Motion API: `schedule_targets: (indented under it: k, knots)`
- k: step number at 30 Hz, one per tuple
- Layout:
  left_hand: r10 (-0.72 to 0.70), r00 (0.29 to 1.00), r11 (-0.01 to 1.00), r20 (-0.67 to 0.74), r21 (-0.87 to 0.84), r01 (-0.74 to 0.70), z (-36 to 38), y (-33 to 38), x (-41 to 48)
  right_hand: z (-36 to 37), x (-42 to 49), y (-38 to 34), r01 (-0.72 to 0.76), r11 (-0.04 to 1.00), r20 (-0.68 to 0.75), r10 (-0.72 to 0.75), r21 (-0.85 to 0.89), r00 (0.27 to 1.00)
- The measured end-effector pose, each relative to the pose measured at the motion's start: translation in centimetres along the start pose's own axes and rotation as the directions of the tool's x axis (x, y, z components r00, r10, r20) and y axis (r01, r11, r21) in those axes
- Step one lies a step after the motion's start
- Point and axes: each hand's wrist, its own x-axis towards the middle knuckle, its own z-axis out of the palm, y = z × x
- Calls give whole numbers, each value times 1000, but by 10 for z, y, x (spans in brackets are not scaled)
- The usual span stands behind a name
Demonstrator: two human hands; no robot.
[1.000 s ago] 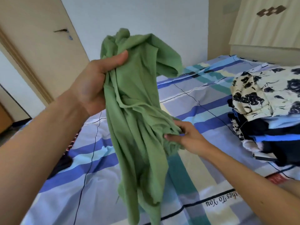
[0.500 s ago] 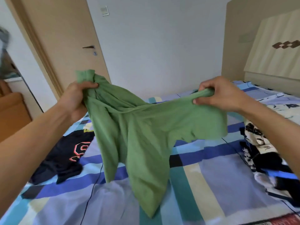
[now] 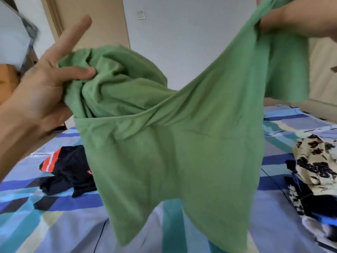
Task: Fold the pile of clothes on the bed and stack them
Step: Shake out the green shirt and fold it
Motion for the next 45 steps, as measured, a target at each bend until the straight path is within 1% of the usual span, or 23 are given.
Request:
schedule_targets:
  k: [2, 4, 7, 9, 11, 13, 14, 16, 19, 20, 22, 23, 26, 27, 30, 32, 35, 38, 39, 40, 42, 43, 45]
  knots:
    - [-12, 1000, 1000, 0, -14, 12, 0, -7, 2, 4, 11, -3, 33, 997, 23, -32, -66, 999]
    - [-82, 997, 997, -18, 16, 82, 1, -26, 8, 19, 27, -1, 28, 990, 52, -20, -141, 998]
    - [-228, 971, 968, -75, 89, 234, -6, -83, 27, 78, 56, 15, 47, 968, 98, -23, -248, 995]
    - [-390, 909, 906, -150, 113, 407, -13, -128, 35, 132, 59, 33, 75, 951, 205, -12, -301, 979]
    - [-563, 795, 757, -225, 245, 605, -20, -171, 27, 181, 40, 60, 53, 926, 319, 75, -374, 945]
    - [-670, 691, 527, -272, 481, 700, -28, -207, 6, 217, 2, 85, 7, 921, 382, 155, -390, 911]
    - [-701, 658, 440, -276, 558, 703, -28, -217, -7, 229, -22, 95, -29, 933, 408, 184, -358, 894]
    - [-784, 572, 332, -239, 618, 713, -21, -234, -44, 250, -76, 116, -159, 952, 482, 271, -261, 833]
    - [-917, 362, 130, -167, 734, 667, -5, -253, -121, 260, -162, 140, -327, 917, 585, 399, -230, 706]
    - [-934, 324, 96, -148, 771, 630, 0, -256, -144, 260, -188, 147, -374, 894, 601, 445, -248, 664]
    - [-931, 339, 91, -136, 813, 575, 8, -261, -177, 254, -233, 164, -487, 831, 574, 545, -270, 611]
    - [-932, 342, 112, -116, 808, 578, 13, -259, -185, 250, -249, 171, -525, 806, 543, 580, -274, 607]
    - [-979, 195, 195, 66, 594, 780, 41, -240, -198, 237, -274, 182, -513, 793, 519, 605, -328, 604]
    - [-973, 188, 229, 131, 530, 817, 49, -234, -205, 232, -276, 183, -518, 799, 533, 594, -306, 602]
    - [-933, 280, 347, 224, 366, 864, 64, -222, -223, 219, -279, 186, -594, 788, 645, 540, -161, 541]
    - [-926, 294, 351, 238, 251, 902, 69, -220, -225, 214, -283, 189, -607, 771, 746, 518, -195, 419]
    - [-939, 324, 343, 112, 320, 883, 59, -221, -207, 208, -287, 188, -627, 762, 856, 426, -165, 293]
    - [-906, 409, 278, -104, 583, 764, 27, -224, -186, 195, -286, 175, -699, 712, 944, 273, -70, 183]
    - [-903, 408, 232, -133, 650, 724, 17, -222, -182, 191, -287, 171, -692, 720, 967, 212, -57, 142]
    - [-917, 376, 190, -130, 687, 701, 11, -219, -181, 187, -285, 168, -675, 736, 983, 155, -50, 97]
    - [-965, 251, 103, -81, 761, 641, 8, -216, -186, 179, -280, 163, -669, 742, 998, 59, -29, 23]
    - [-982, 188, 89, -30, 800, 593, 11, -213, -190, 176, -278, 164, -683, 730, 1000, 29, -19, 3]
    - [-987, 92, 159, 130, 781, 604, 17, -208, -198, 173, -278, 173, -723, 691, 1000, 17, -25, -19]
